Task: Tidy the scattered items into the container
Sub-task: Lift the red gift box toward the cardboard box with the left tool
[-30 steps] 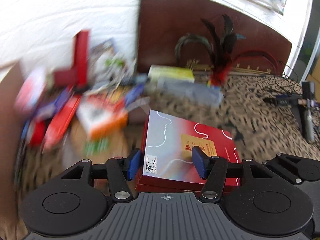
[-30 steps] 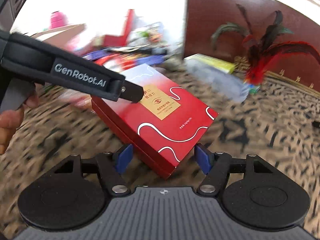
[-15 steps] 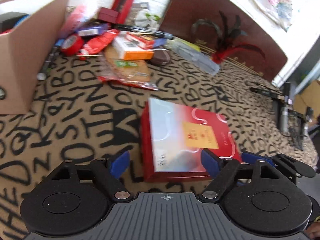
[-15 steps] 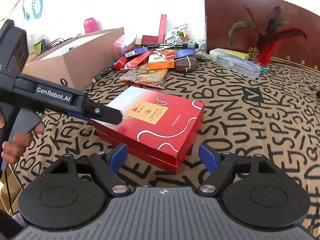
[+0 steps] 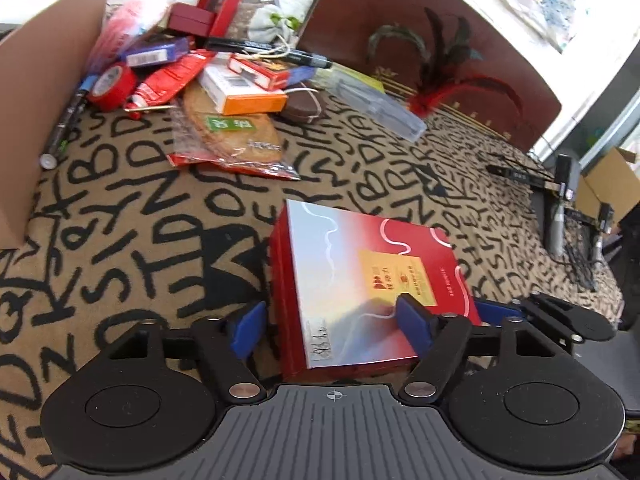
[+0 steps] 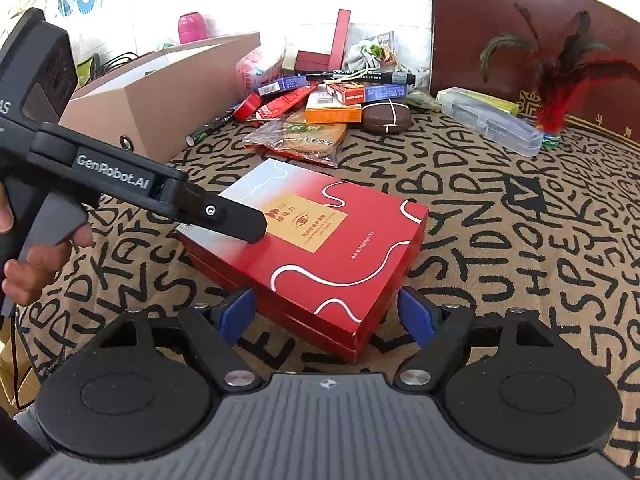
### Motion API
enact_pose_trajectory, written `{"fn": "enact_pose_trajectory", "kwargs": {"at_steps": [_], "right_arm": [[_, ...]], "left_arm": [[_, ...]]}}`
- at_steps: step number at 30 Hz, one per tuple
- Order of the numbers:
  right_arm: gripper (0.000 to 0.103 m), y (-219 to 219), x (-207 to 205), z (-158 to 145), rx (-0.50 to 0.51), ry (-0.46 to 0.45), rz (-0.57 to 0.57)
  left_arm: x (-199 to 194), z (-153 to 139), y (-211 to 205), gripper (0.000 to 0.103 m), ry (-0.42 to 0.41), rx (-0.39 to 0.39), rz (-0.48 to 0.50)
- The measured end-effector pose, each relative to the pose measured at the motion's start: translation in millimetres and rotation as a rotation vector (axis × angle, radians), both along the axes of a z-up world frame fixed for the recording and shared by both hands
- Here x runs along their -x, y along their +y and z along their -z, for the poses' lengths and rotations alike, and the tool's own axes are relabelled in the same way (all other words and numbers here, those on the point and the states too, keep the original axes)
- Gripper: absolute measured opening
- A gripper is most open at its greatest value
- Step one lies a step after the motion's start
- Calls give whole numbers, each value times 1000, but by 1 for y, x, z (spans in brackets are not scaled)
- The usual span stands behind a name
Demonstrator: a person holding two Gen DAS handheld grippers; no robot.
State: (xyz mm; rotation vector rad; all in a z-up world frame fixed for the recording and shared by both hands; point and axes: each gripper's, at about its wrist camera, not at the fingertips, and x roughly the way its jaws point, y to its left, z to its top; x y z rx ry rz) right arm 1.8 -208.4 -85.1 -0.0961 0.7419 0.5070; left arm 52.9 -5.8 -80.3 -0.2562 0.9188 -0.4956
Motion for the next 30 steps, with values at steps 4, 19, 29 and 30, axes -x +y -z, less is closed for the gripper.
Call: {"fn": "enact_pose_trajectory", "kwargs": {"at_steps": [4, 19, 29, 30], "right_arm": [[82, 2, -1, 0, 20, -14, -35], [86, 13, -10, 1, 60, 10, -42], [84, 47, 23, -30, 72, 1, -104], [84, 54, 25, -36, 77, -16, -117]], "left_arm": [[-2, 2, -3, 83, -7, -15, -3], [5, 5, -2, 78, -20, 1, -24], [52, -24, 44, 78, -83, 21, -109], [56, -30, 51, 78, -106, 22, -122]]}}
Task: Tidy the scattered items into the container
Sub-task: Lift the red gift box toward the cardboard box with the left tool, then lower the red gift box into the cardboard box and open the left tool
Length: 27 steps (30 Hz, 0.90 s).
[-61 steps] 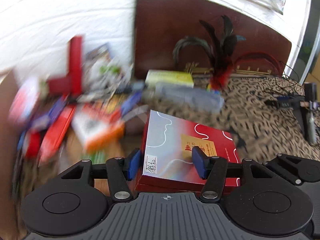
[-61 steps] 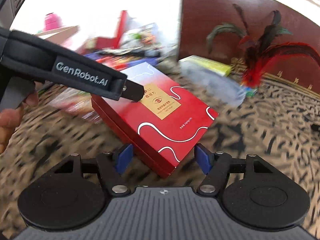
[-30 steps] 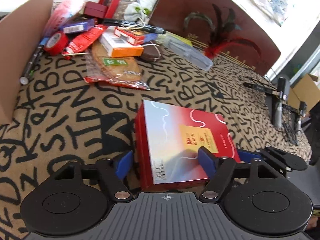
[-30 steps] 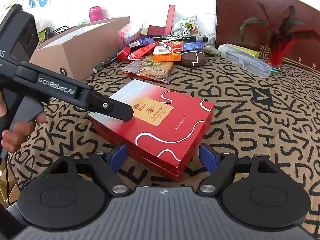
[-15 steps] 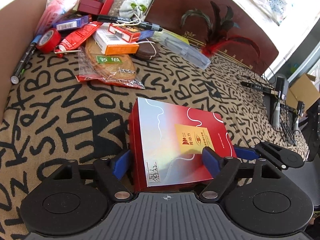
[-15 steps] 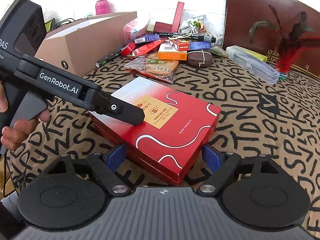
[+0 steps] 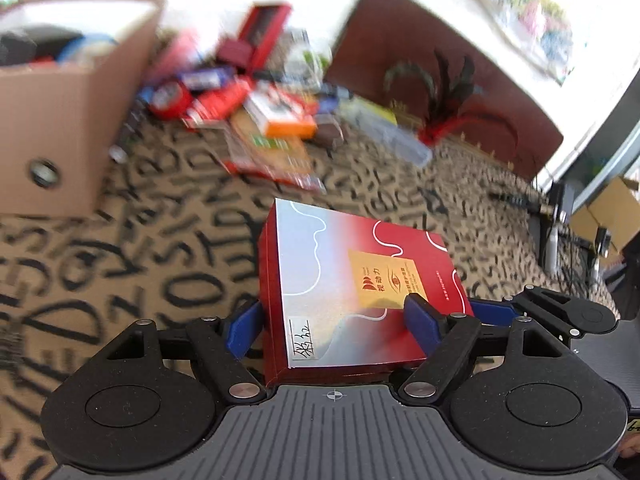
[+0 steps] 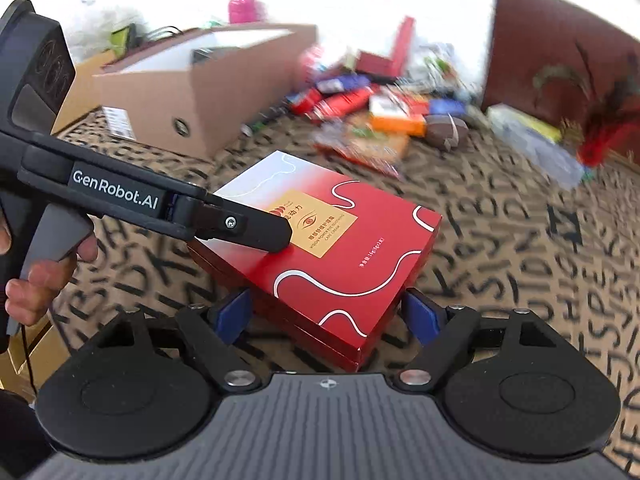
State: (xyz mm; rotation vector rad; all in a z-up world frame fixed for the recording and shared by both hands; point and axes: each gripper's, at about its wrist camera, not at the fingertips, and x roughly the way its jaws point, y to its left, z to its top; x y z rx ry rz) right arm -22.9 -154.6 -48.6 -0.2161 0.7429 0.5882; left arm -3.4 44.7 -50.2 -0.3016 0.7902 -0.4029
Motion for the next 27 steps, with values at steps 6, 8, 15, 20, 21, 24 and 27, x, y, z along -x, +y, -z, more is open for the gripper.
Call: {"fn": "enact_pose_trajectory", "kwargs": {"at_steps": [6, 8, 15, 20, 21, 24, 27], "right_arm": [[84, 46, -5, -47, -7, -121, -68], [84, 62, -13, -63, -32, -150, -88], [84, 139, -52, -105, -96, -220, -181], [84, 200, -82, -106, -141, -189, -235], [84, 211, -88, -103, -146, -172, -241], [83, 237, -106, -93, -151, -120, -250], [83, 256, -119, -80, -148, -81, -247]], "left_arm": [[8, -49, 42, 78, -156, -25, -81], [5, -65, 60, 78, -197, -30, -111], [-12, -114, 137, 78, -303, -71, -241], [-34, -117, 199, 78, -283, -77, -325], [-40, -114, 209, 78, -273, -79, -336], [-56, -99, 234, 78, -236, -74, -357], [-69, -85, 253, 78, -201, -57, -374]]}}
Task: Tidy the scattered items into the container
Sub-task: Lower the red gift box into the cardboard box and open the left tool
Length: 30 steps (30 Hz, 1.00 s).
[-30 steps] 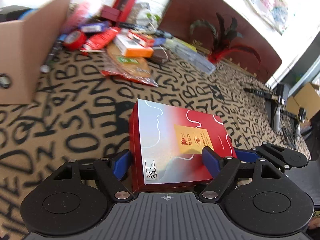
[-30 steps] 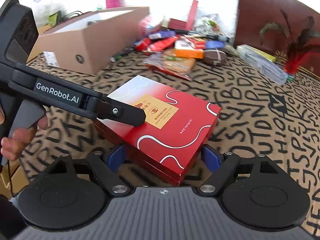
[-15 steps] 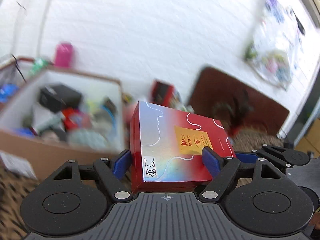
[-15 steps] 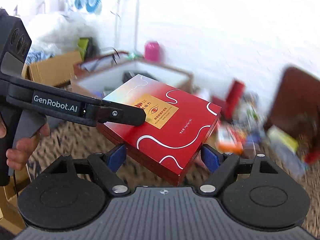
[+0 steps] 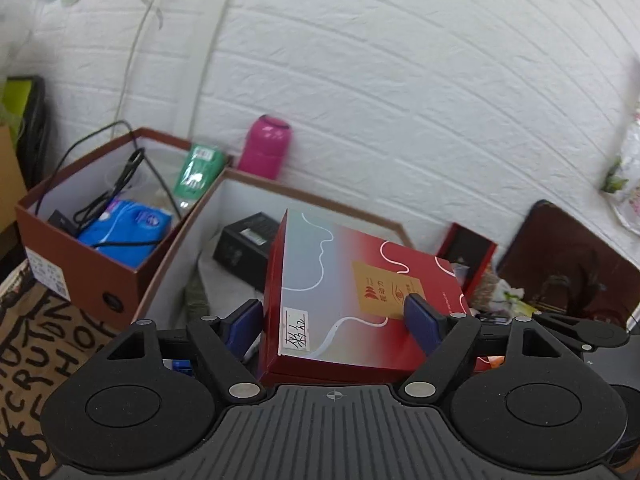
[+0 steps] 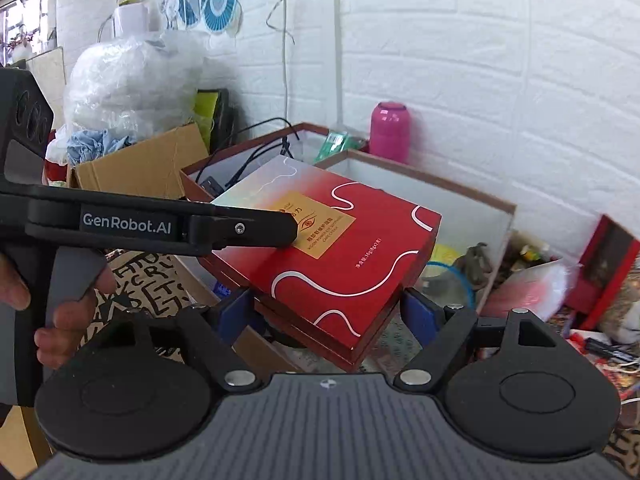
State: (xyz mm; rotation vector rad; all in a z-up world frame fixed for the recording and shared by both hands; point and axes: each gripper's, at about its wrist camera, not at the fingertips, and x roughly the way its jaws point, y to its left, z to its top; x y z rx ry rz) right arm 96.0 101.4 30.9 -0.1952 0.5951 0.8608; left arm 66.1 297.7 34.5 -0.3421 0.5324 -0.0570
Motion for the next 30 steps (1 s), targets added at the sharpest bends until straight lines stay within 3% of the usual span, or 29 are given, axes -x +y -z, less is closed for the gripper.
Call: {"fn": "enact_pose_trajectory", "kwargs": {"at_steps": [5, 7, 10, 14, 16, 18, 21, 25, 28, 30], "right_arm": [[83, 21, -25, 13, -12, 70, 11], [83, 28, -37, 16, -21, 96, 16], [84, 43, -54, 22, -14, 142, 5], [83, 50, -50, 28, 70, 95, -13], [79, 53, -47, 31, 95, 97, -31], [64, 58, -46, 35, 114, 114, -52], [53, 69, -44, 40, 138, 121, -71], [56, 74, -52, 42, 127, 103, -51], [63, 66, -60, 43, 65, 163, -61], [77, 61, -56, 42, 56, 152, -50]], "left_arm": [[-24, 12, 21, 78, 30, -7, -10], [-36, 14, 28, 88, 52, -22, -15], [-45, 13, 35, 92, 79, -90, -55], [-35, 9, 42, 94, 47, -93, -36], [-32, 10, 40, 94, 48, -94, -23], [-32, 12, 35, 94, 54, -107, 0], [-33, 16, 29, 94, 67, -137, 14], [-33, 21, 30, 95, 89, -138, 3], [-33, 22, 32, 96, 104, -126, -14], [-31, 22, 31, 96, 108, -122, -21]]}}
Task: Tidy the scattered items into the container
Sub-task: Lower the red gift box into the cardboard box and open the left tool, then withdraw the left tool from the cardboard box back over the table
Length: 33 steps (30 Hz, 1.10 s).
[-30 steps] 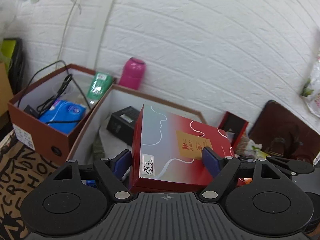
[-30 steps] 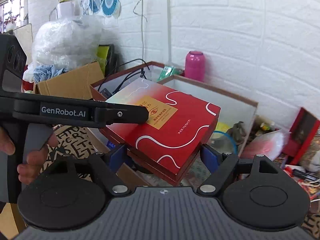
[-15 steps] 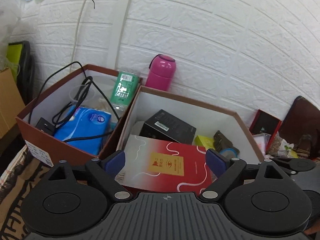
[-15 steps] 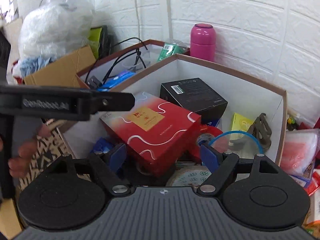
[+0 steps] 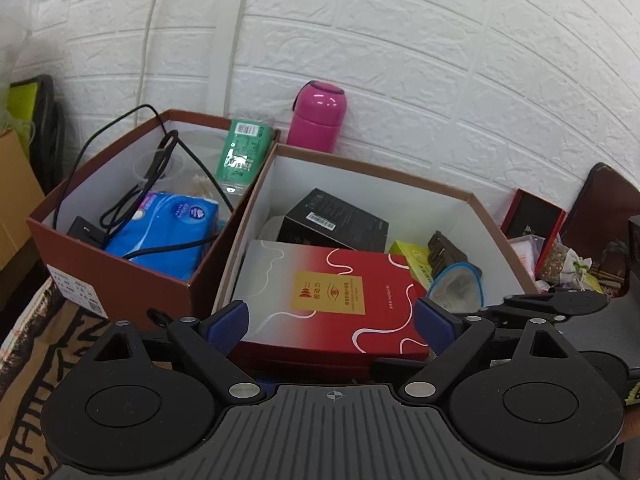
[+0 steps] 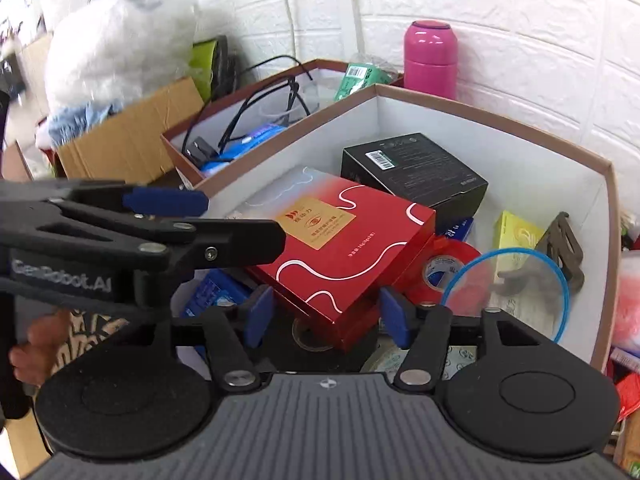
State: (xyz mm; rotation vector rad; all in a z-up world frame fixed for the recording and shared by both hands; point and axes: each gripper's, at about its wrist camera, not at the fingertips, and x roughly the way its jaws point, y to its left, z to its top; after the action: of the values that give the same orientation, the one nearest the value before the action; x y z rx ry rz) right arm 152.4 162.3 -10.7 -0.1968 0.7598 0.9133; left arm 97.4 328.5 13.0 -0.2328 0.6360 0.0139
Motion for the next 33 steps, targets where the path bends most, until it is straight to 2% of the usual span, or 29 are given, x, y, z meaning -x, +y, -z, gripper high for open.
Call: {"fn": "enact_pose_trajectory", "kwargs": {"at_steps": [3, 6, 11, 19, 27, 30, 33], "right_arm": [[93, -7, 11, -6, 12, -57, 17], [102, -21, 21, -16, -21, -60, 9], [103, -54, 42, -36, -76, -92, 37], [103, -125, 85, -47, -128, -166, 153], [103, -199, 139, -23, -130, -242, 270], [103, -231, 153, -10, -147, -241, 319], [103, -262, 159, 0, -183, -228, 362]], "left_arm": [[6, -4, -8, 100, -1, -2, -18], [17, -13, -25, 103, -5, -38, -42], [37, -35, -64, 103, -46, -118, -26], [63, -45, -139, 103, -45, -143, 34], [100, -13, -217, 103, -35, -79, 133], [111, 2, -248, 103, -70, -45, 189], [110, 12, -272, 103, -71, -4, 230]]}}
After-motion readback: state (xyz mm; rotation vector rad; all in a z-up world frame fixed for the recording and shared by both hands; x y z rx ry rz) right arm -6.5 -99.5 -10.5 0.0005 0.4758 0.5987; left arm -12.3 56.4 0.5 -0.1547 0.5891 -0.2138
